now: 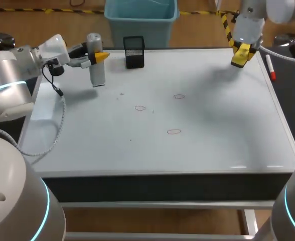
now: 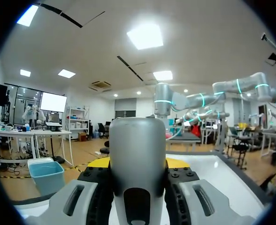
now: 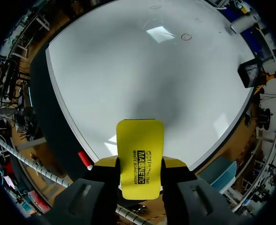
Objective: Pick up the inspection probe, press it on each red-marked spot on the whiteboard one by one, put down the probe, pick up the eraser, and wipe off all the red marks.
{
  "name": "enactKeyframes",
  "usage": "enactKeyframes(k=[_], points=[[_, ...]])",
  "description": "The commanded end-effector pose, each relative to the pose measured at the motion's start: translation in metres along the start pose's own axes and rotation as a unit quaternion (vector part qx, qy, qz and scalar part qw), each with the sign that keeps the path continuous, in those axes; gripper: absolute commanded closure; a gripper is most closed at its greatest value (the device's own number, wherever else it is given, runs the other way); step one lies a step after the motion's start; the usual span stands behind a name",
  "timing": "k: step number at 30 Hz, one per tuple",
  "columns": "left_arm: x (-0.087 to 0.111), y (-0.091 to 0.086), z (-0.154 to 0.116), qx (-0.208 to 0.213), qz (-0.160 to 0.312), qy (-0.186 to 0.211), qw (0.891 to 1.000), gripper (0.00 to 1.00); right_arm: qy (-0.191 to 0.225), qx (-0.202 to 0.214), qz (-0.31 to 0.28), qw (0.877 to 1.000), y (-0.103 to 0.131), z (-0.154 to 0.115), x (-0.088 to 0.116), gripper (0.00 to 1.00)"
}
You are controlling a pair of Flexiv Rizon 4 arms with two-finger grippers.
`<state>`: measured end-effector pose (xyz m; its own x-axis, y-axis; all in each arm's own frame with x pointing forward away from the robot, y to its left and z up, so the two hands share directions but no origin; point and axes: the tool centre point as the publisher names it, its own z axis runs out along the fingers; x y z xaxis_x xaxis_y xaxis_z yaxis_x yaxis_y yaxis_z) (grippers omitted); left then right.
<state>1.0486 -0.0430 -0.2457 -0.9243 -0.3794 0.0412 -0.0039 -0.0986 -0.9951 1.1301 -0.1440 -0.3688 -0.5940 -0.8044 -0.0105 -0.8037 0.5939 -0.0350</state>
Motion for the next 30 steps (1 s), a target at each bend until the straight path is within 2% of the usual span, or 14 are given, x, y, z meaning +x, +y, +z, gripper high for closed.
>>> enactKeyframes(k=[1, 8, 13, 25, 27, 30], points=[[-0.007, 0.003, -0.004, 0.006, -0.001, 0.003, 1.000, 1.00, 0.001, 0.001, -0.001, 1.000, 0.000, -0.001, 0.001, 1.00], [-0.016, 0.005, -0.011, 0.005, -0.006, -0.004, 1.000, 1.00, 0.001, 0.001, -0.001, 1.000, 0.000, -0.001, 0.001, 1.00], [-0.022, -0.002, -0.017, 0.004, -0.004, -0.014, 1.000, 1.00, 0.001, 0.001, -0.001, 1.000, 0.000, -0.001, 0.001, 1.00], [-0.022, -0.002, -0.017, 0.004, -0.004, -0.014, 1.000, 1.00, 0.001, 0.001, -0.001, 1.000, 0.000, -0.001, 0.001, 1.00], [-0.022, -0.002, -0.017, 0.004, -0.004, -0.014, 1.000, 1.00, 0.002, 0.013, -0.035, 0.999, 0.006, -0.008, -0.007, 1.00], [-0.022, -0.002, -0.017, 0.004, -0.004, -0.014, 1.000, 1.00, -0.001, 0.030, -0.085, 0.996, 0.032, -0.020, -0.018, 1.00]])
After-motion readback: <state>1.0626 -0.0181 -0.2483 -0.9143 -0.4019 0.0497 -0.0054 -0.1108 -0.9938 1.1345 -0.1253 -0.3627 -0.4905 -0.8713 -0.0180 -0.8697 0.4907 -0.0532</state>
